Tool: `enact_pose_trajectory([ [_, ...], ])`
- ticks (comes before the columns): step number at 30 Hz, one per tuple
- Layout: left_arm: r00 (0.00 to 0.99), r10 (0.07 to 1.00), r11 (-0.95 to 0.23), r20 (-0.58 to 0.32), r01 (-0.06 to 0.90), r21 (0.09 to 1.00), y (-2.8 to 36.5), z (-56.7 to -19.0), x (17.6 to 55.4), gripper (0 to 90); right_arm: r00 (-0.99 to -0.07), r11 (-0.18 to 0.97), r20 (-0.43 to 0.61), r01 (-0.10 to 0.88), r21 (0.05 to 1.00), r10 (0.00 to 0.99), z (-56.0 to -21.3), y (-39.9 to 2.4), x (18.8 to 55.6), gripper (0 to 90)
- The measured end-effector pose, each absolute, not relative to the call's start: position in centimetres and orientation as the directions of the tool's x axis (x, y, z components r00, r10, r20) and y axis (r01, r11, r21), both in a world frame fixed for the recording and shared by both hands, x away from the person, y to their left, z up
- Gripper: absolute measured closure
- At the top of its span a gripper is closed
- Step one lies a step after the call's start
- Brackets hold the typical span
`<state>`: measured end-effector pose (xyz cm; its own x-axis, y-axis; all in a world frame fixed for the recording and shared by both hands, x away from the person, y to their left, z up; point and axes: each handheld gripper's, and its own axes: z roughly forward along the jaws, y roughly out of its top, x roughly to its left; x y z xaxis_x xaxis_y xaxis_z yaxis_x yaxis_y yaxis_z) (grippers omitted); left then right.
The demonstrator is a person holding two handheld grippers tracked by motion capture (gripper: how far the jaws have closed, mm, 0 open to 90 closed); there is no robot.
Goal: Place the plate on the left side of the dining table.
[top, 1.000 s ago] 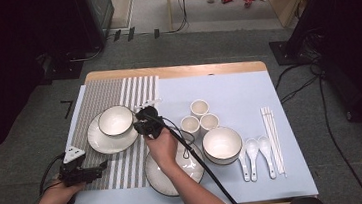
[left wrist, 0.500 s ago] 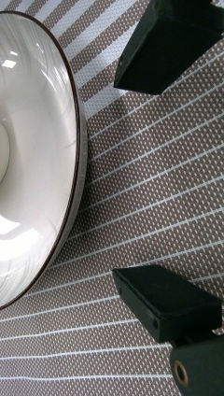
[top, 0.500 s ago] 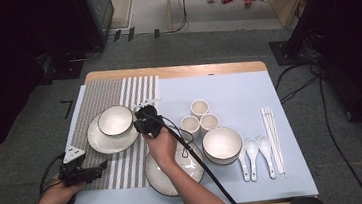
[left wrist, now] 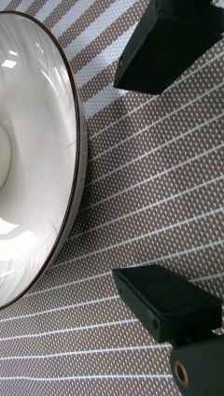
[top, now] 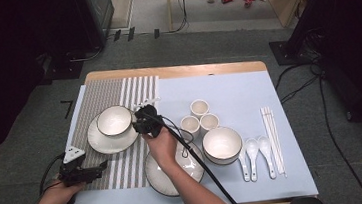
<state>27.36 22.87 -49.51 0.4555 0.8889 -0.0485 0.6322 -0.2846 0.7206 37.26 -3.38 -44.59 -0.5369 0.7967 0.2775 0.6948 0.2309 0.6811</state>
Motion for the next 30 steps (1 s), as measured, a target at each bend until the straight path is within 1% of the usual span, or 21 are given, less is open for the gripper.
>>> enact_pose_trajectory([
  [3, 0.455, 0.889, -0.284, -0.048, 0.631, 0.722, 22.9, -49.5, 27.4, 8.5, -0.532, 0.222, 0.278, 0.693, 0.685, 0.8, -44.3, -3.7, 37.3, 71.0],
  [6, 0.456, 0.889, -0.285, -0.048, 0.632, 0.721, 22.9, -49.5, 27.4, 8.5, -0.529, 0.219, 0.28, 0.694, 0.686, 0.801, -44.2, -3.8, 37.3, 69.4],
  [9, 0.456, 0.889, -0.286, -0.048, 0.632, 0.72, 22.9, -49.5, 27.4, 8.5, -0.535, 0.223, 0.27, 0.684, 0.694, 0.8, -43.9, -4.0, 37.3, 64.7],
  [10, 0.456, 0.888, -0.286, -0.048, 0.632, 0.72, 22.9, -49.5, 27.4, 8.5, -0.531, 0.219, 0.272, 0.686, 0.694, 0.803, -43.7, -4.2, 37.3, 61.1],
  [13, 0.456, 0.888, -0.284, -0.05, 0.632, 0.721, 22.9, -49.5, 27.4, 8.5, -0.53, 0.22, 0.274, 0.69, 0.69, 0.802, -43.5, -4.5, 37.3, 57.3],
  [18, 0.456, 0.888, -0.283, -0.051, 0.632, 0.721, 22.9, -49.5, 27.4, 8.5, -0.521, 0.2, 0.286, 0.691, 0.695, 0.804, -42.7, -5.1, 36.9, 54.3],
  [22, 0.456, 0.888, -0.284, -0.051, 0.632, 0.721, 22.9, -49.5, 27.4, 8.5, -0.51, 0.207, 0.247, 0.677, 0.707, 0.824, -42.2, -5.3, 36.5, 50.7],
  [30, 0.457, 0.888, -0.284, -0.051, 0.633, 0.721, 22.9, -49.5, 27.4, 8.5, -0.52, 0.211, 0.237, 0.66, 0.721, 0.82, -41.4, -5.9, 35.4, 46.4],
])
